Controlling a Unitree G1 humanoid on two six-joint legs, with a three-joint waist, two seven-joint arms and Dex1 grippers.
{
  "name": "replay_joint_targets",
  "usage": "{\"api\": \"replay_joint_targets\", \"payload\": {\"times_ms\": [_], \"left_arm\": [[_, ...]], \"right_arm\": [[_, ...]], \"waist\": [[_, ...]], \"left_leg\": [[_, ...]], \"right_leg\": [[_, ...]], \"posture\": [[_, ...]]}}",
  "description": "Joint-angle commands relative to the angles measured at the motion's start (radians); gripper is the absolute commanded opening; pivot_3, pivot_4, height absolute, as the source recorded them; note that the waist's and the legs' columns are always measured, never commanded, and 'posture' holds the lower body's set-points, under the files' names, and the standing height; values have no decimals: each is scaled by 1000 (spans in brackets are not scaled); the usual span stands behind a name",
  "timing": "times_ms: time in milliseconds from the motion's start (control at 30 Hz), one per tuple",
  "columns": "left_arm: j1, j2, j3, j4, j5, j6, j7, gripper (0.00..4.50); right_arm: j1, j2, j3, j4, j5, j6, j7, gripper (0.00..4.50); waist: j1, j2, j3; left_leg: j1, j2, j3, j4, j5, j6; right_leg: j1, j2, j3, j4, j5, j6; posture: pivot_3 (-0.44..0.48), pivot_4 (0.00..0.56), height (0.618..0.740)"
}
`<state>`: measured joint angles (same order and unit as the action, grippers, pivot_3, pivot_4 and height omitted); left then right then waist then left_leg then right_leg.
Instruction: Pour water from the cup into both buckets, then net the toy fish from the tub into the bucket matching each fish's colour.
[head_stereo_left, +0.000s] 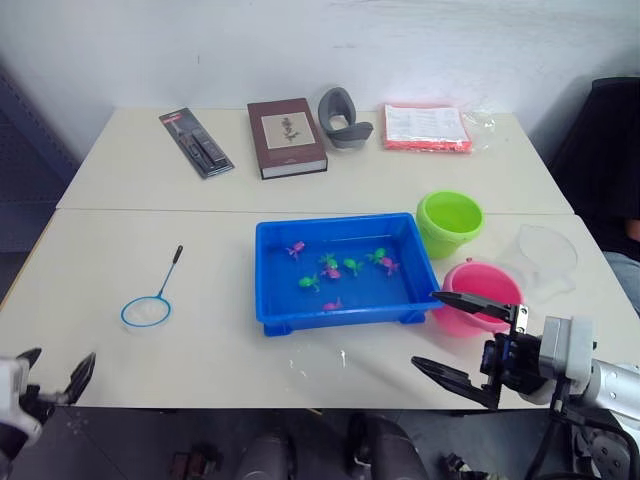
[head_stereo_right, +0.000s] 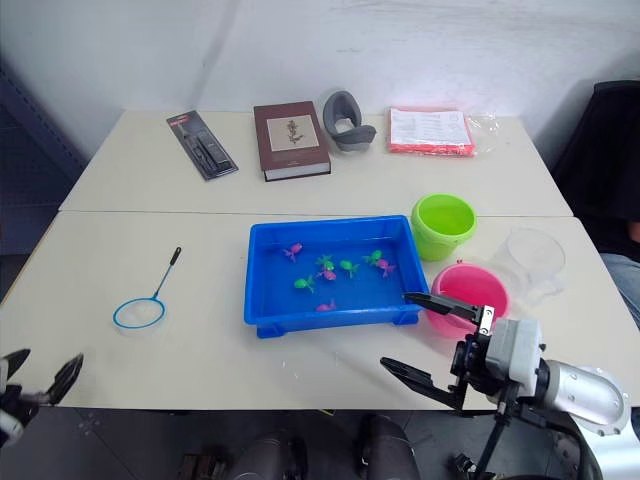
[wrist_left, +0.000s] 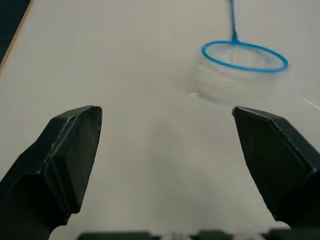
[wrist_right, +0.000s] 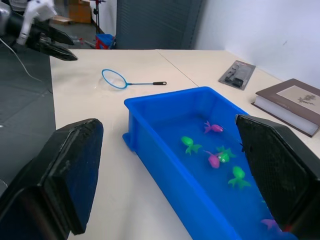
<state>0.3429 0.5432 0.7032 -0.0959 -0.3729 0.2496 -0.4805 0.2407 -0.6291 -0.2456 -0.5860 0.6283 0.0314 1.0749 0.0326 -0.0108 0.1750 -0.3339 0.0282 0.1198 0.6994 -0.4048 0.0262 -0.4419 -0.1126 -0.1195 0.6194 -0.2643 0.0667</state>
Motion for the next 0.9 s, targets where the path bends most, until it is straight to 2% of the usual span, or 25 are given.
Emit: {"api": "replay_joint_targets", "payload": {"times_ms": [33, 200, 300, 500, 600, 767, 800, 867, 900], "left_arm": [[-127, 60, -91, -54, -9, 162, 48, 4500], [-323, 143, -254, 21, 61, 290, 65, 4500], [-455, 151, -337, 131, 113, 343, 101, 4500], [-609, 135, -452, 351, 178, 413, 118, 4500], [-631, 135, -480, 380, 175, 510, 107, 3658], [-591, 144, -465, 350, 148, 566, 74, 1428], [-583, 142, -457, 350, 144, 558, 68, 999], [-572, 130, -438, 356, 139, 430, 31, 18], [-575, 124, -419, 359, 126, 351, 2, 18]], "right_arm": [[-6, -6, 15, -35, 5, 5, -15, 4458], [-1, -23, 13, -57, -8, 20, -37, 4458], [5, -32, 13, -72, -17, 28, -60, 4458], [0, -50, 12, -95, -41, 40, -94, 4458], [-26, -61, -8, -96, -37, 53, -123, 4500], [-20, -69, -13, -116, -27, 70, -143, 4500], [-17, -68, -12, -120, -28, 73, -147, 4500], [-12, -77, -10, -126, -25, 92, -148, 4500], [-15, -84, -11, -132, -15, 113, -157, 4500]], "waist": [[-3, 0, 0], [-20, 0, 0], [-23, 0, 0], [-24, 0, 0], [-20, 0, -1], [-24, 4, -3], [-26, 4, -3], [-30, 5, -3], [-31, 5, -3]], "left_leg": [[0, 0, 0, 0, 0, 0], [0, 0, 2, 0, 1, -1], [0, 0, 4, 0, 1, -1], [0, 0, 4, 0, 2, -2], [1, 0, 4, 1, 2, -2], [4, 1, 4, 0, 4, -4], [4, 1, 4, 0, 4, -4], [5, 1, 4, -1, 4, -4], [6, 1, 4, -1, 4, -4]], "right_leg": [[0, 0, 0, 0, 0, 0], [0, 2, -1, 3, 0, 0], [0, 4, -6, 3, 0, 1], [0, 6, -11, 3, 0, 1], [1, 9, -11, 4, 0, 1], [3, 5, -9, 5, 0, 0], [3, 5, -9, 5, 0, 0], [4, 5, -8, 5, 0, 0], [4, 5, -7, 5, 0, 0]], "posture": [[0, 150, 740], [0, 150, 740], [0, 150, 740], [0, 150, 740], [0, 150, 740], [0, 150, 740], [0, 150, 740], [0, 150, 740], [0, 150, 740]]}}
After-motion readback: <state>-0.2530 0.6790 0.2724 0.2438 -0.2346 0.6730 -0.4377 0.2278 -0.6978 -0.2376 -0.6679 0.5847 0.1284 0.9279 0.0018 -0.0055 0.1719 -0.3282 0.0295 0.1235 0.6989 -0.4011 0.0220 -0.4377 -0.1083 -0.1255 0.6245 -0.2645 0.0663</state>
